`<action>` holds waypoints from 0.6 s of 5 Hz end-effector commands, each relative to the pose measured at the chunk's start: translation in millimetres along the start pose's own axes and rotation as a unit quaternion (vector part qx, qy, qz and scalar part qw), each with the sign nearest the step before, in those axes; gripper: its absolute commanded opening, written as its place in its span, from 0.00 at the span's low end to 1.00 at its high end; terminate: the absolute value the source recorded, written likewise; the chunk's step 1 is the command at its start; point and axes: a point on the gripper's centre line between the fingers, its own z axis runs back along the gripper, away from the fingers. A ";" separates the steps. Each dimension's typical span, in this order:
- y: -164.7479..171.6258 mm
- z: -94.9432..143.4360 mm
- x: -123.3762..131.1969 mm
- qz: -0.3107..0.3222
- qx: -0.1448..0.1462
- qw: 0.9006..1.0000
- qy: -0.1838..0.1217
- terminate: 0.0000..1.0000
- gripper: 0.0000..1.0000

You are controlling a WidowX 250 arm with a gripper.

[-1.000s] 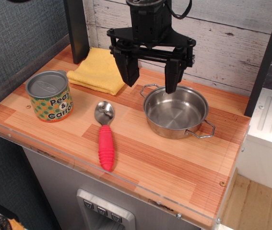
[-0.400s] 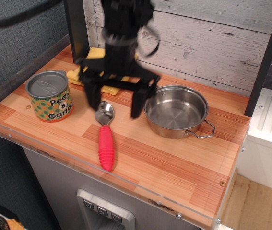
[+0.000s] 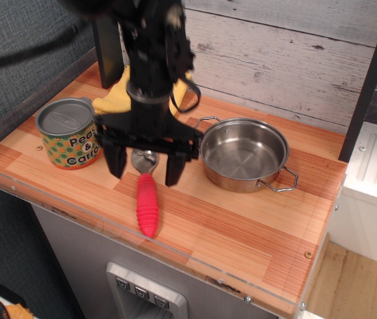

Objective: Move the red spoon to the middle front of the table so that it is in between the pot and can.

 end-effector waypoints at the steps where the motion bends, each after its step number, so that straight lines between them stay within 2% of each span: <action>1: 5.4 -22.2 2.7 0.048 -0.024 0.998 -0.024 0.00 1.00; 2: 4.0 -34.4 1.0 0.054 -0.020 0.998 -0.013 0.00 1.00; 3: 2.4 -38.7 0.0 0.061 -0.030 0.998 -0.016 0.00 1.00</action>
